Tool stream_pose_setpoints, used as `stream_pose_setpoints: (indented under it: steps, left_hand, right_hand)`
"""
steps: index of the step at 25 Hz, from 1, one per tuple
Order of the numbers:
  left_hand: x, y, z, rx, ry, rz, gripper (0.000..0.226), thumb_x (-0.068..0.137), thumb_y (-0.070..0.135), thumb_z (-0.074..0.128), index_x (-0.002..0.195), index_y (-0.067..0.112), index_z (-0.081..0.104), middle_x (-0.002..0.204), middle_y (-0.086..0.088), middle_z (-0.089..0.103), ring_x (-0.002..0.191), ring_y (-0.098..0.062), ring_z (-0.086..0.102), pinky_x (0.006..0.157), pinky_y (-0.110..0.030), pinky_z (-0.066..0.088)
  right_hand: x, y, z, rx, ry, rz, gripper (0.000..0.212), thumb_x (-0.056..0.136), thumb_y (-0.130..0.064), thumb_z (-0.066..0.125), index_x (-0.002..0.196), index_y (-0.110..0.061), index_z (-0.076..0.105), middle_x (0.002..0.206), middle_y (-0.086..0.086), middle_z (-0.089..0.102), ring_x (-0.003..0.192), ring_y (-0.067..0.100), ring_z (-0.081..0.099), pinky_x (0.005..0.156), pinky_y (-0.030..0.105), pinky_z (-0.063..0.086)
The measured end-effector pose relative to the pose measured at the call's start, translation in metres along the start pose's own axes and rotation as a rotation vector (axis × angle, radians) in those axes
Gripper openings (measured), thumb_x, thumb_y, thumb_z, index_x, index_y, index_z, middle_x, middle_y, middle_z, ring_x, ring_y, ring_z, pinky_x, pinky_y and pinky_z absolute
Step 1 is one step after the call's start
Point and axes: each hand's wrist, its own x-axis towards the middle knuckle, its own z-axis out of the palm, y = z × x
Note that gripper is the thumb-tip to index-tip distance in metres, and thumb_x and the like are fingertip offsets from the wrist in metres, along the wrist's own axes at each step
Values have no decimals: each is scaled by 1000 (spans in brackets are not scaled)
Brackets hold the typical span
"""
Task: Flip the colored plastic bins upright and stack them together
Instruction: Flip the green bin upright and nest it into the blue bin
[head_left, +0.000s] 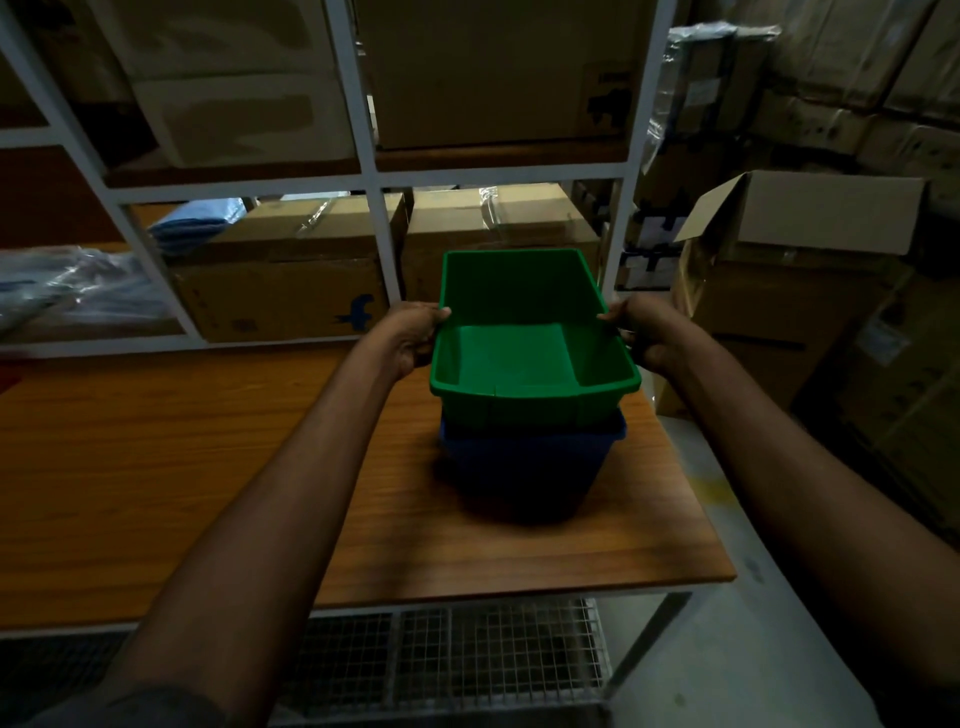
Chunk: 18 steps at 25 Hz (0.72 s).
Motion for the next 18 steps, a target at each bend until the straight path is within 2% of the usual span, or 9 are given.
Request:
stream_pose_setpoints:
  steps: [3, 5, 7, 9, 11, 13, 14, 16, 18]
  left_hand:
    - [7, -10, 1, 23, 12, -35, 32, 103, 9, 52, 135, 10, 58, 116, -7, 66, 106, -19, 65, 99, -44, 54]
    - [9, -19, 2, 33, 26, -33, 36, 102, 5, 52, 137, 13, 57, 130, -6, 63, 118, -19, 60, 101, -43, 52]
    - [8, -28, 2, 33, 28, -35, 38, 102, 3, 50, 139, 14, 56, 134, -6, 61, 119, -17, 59, 97, -40, 52]
    - [5, -35, 2, 23, 32, -29, 40, 103, 4, 49, 141, 15, 54, 136, -5, 60, 123, -18, 57, 102, -42, 50]
    - [-1, -38, 1, 7, 38, -20, 40, 104, 4, 48, 141, 15, 54, 136, -5, 59, 123, -17, 56, 99, -41, 51]
    - [-10, -40, 0, -11, 61, 16, 38, 102, 4, 51, 138, 15, 57, 134, -4, 61, 117, -15, 58, 82, -34, 53]
    - [-15, -41, 0, -24, 86, 50, 38, 101, 5, 54, 136, 15, 58, 134, -4, 61, 116, -15, 59, 77, -31, 51]
    - [-29, -44, 0, -23, 153, 154, 38, 98, 7, 59, 135, 18, 59, 131, 0, 61, 116, -14, 58, 78, -28, 49]
    - [-47, -48, 1, 5, 202, 284, 38, 98, 10, 60, 136, 20, 59, 124, 6, 61, 111, -9, 57, 74, -22, 47]
  right_hand:
    - [1, 10, -3, -32, 34, 4, 41, 99, 1, 45, 137, -5, 57, 105, 7, 64, 83, 16, 60, 97, 38, 51]
    - [0, 17, -3, -55, 39, 7, 42, 98, 1, 47, 137, -6, 58, 118, 8, 66, 89, 16, 61, 83, 36, 53]
    - [-1, 24, -4, -65, 40, 4, 39, 97, 1, 49, 134, -7, 60, 128, 8, 65, 94, 16, 62, 70, 31, 51]
    - [-4, 27, -5, -73, 43, -7, 37, 98, -1, 49, 132, -9, 61, 128, 7, 65, 94, 14, 61, 65, 29, 47]
    - [-9, 28, -6, -105, 52, -43, 34, 99, -1, 49, 128, -11, 63, 119, 3, 64, 91, 10, 59, 63, 27, 46]
    - [-10, 32, -6, -133, 113, -131, 30, 98, -1, 52, 123, -13, 63, 107, -1, 62, 97, 12, 60, 70, 27, 51]
    - [-11, 36, -6, -173, 173, -206, 29, 97, -2, 54, 121, -15, 63, 107, -1, 62, 104, 16, 61, 78, 31, 54]
    - [-17, 43, -4, -280, 262, -365, 35, 92, -6, 59, 125, -18, 63, 118, 0, 65, 113, 18, 62, 92, 38, 57]
    - [-33, 50, 2, -362, 274, -495, 40, 89, -6, 62, 126, -21, 64, 126, -1, 66, 114, 15, 62, 94, 36, 57]
